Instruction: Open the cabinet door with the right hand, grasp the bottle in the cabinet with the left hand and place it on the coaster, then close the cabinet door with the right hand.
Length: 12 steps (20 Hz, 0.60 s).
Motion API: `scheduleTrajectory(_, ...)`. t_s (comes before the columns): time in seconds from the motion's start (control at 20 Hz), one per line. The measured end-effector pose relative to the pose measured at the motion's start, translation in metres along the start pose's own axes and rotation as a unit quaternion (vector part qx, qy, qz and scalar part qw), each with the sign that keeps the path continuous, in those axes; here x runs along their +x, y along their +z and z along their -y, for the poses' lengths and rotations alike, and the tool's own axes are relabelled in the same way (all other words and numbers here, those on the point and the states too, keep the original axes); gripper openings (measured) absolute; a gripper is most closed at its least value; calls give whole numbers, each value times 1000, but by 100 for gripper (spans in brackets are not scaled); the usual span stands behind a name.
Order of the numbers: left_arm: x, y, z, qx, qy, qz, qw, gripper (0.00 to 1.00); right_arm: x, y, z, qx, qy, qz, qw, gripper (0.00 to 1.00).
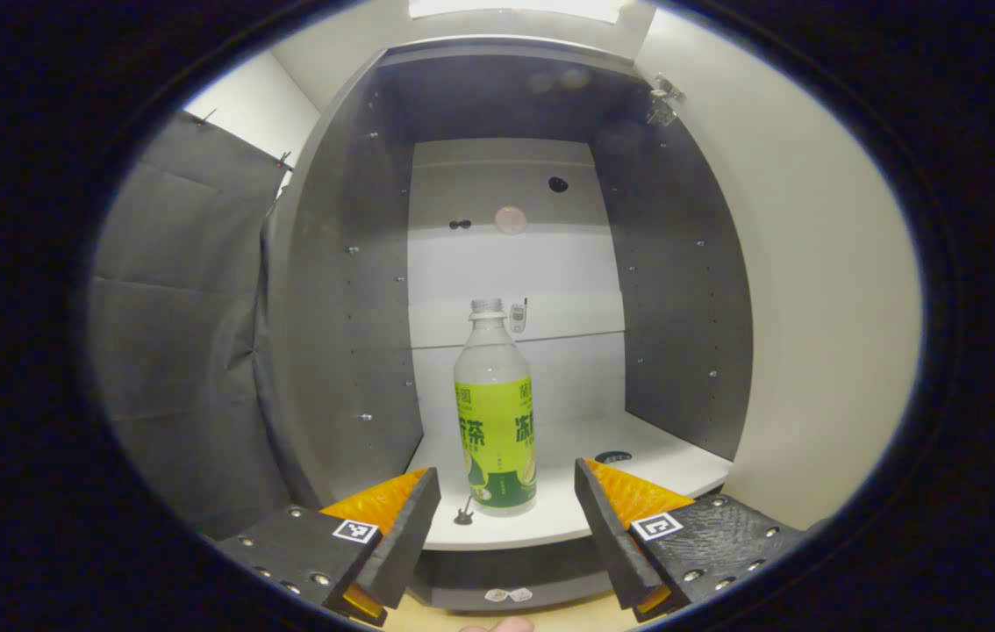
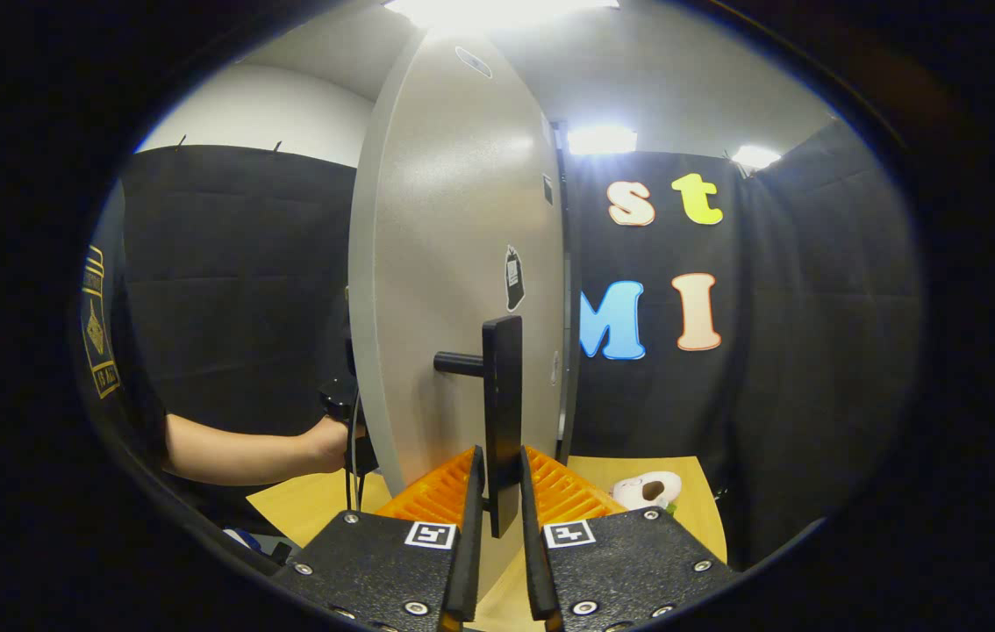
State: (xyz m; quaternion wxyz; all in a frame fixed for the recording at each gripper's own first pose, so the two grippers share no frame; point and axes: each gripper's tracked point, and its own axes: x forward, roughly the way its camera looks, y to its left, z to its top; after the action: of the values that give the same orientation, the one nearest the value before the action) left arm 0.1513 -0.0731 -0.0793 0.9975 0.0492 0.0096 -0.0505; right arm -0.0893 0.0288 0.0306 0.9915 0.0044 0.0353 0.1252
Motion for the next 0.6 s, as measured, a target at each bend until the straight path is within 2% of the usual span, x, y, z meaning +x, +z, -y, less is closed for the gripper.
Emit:
scheduleTrajectory(0.1, 23, -9, -4, -17, 10, -6, 1000, 89, 6, -4, 22, 12, -28, -3, 1000, 22)
scheduleTrajectory(0.2, 40, -8, -13, -26, 22, -2, 999, 88, 11, -4, 41, 23, -54, -5, 998, 16)
scheduleTrajectory(0.3, 59, -6, -22, -18, 34, 3, 999, 89, 10, -4, 53, 32, -76, -2, 997, 16)
scheduleTrajectory(0.55, 86, 3, -13, -17, 17, 23, 999, 88, 9, -7, 58, 27, -89, -2, 996, 18)
scheduleTrajectory(0.6, 88, 4, -10, -15, 15, 26, 999, 88, 8, -8, 61, 31, -96, -2, 995, 23)
